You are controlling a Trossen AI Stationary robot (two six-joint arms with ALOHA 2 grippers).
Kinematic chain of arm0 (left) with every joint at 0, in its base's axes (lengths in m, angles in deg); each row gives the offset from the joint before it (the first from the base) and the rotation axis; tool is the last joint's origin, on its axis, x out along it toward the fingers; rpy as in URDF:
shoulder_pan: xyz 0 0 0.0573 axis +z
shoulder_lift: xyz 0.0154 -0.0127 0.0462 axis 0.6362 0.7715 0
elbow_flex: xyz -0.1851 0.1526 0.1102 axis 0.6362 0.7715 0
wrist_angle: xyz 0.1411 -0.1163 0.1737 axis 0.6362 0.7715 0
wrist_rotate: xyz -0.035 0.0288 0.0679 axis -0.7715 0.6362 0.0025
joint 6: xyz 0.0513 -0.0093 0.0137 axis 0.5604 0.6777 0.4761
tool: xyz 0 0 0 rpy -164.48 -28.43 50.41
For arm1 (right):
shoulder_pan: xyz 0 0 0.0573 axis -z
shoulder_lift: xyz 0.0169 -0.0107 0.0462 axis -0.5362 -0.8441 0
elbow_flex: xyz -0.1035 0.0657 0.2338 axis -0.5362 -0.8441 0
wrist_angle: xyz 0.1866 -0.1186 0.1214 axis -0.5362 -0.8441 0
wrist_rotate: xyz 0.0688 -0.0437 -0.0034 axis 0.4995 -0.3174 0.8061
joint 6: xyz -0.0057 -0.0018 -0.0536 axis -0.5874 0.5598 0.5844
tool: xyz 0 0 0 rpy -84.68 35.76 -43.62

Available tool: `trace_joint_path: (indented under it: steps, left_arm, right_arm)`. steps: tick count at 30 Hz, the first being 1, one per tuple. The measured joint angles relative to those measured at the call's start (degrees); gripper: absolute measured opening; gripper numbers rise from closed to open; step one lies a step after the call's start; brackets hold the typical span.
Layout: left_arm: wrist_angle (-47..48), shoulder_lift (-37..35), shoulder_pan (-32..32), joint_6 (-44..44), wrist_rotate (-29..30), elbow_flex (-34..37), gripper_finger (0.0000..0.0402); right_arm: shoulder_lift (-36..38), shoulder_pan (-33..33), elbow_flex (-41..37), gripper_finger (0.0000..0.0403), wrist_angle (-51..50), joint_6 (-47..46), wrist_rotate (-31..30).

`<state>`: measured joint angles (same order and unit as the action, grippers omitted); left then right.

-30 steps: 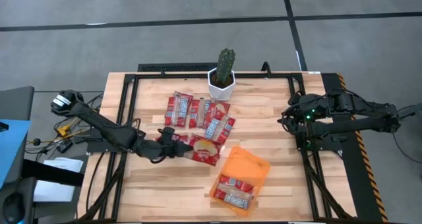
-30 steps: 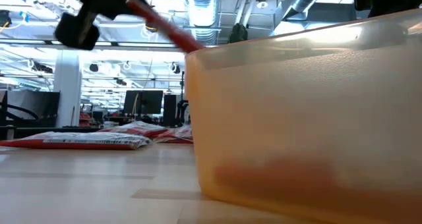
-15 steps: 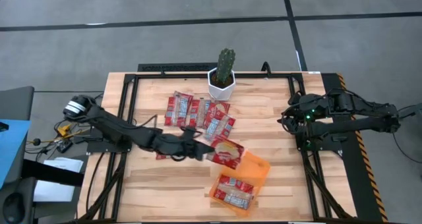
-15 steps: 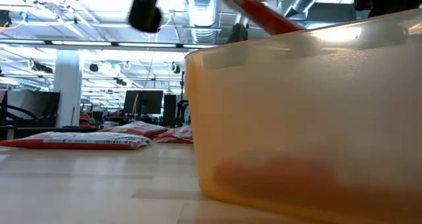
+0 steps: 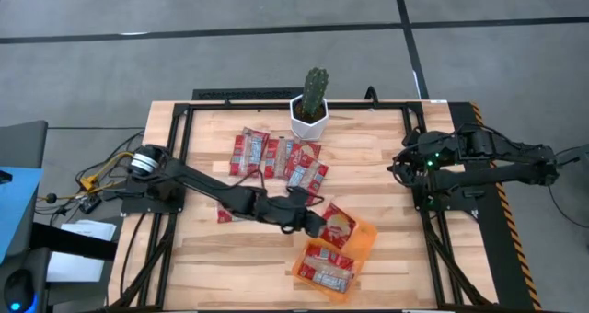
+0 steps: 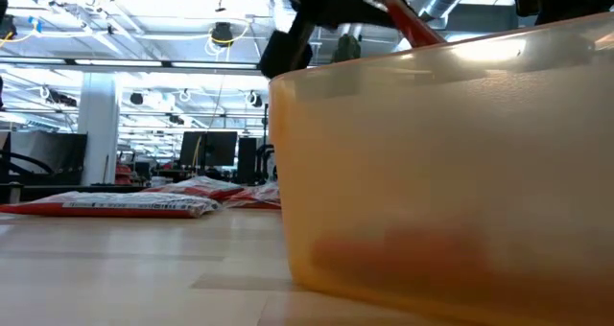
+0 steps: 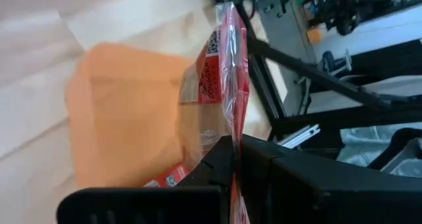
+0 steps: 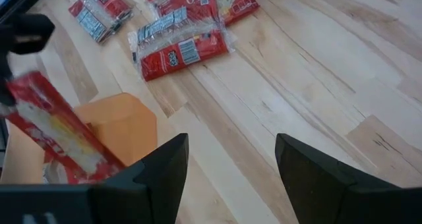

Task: Sort popcorn bags into baskets
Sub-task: Put the red popcorn bag into the orange container

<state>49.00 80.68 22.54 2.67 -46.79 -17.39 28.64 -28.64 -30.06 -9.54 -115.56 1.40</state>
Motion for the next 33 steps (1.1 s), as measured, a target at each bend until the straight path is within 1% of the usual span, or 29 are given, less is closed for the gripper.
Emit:
trace_joint_path:
  steps: [4, 7, 10, 14, 19, 22, 25, 29, 33]
  left_arm:
    - [-0.07, 2.56, 0.00, -0.74, -0.77, -1.18, 0.0000]
    - [-0.72, 4.41, 0.33, -1.38, -2.84, -2.14, 0.0000]
    - [-0.69, 5.73, 0.35, -2.58, -3.16, -2.51, 0.0012]
    - [-0.83, 6.35, 0.47, -2.41, -3.19, -2.50, 0.0056]
    - [0.11, 6.48, 1.28, -0.71, -5.51, -2.43, 0.0138]
    - [0.03, 6.48, 2.35, -0.12, -8.22, -2.43, 0.0184]
    - [0.08, 6.48, 3.55, 0.92, -11.98, -2.43, 0.0220]
    - [0.26, 6.48, 5.00, 1.87, -16.53, -2.43, 0.0249]
    - [0.19, 6.48, 6.06, 1.80, -20.12, -2.43, 0.0255]
  right_arm:
    - [0.01, 0.01, 0.00, 0.0254, 0.04, -0.02, -0.11]
    - [0.00, -0.01, 0.00, 0.0254, 0.05, -0.04, -0.39]
    - [0.01, 0.01, 0.00, 0.0254, 0.04, -0.07, -0.39]
    - [0.00, 0.01, 0.00, 0.0254, 0.05, -0.09, -0.37]
    - [0.00, 0.01, 0.00, 0.0254, 0.05, -0.11, -0.39]
    - [0.00, 0.01, 0.00, 0.0254, 0.05, -0.09, -0.37]
    - [0.00, 0.01, 0.00, 0.0254, 0.05, -0.09, -0.39]
    - [0.00, 0.01, 0.00, 0.0254, 0.05, -0.09, -0.39]
    - [0.00, 0.01, 0.00, 0.0254, 0.05, -0.09, -0.39]
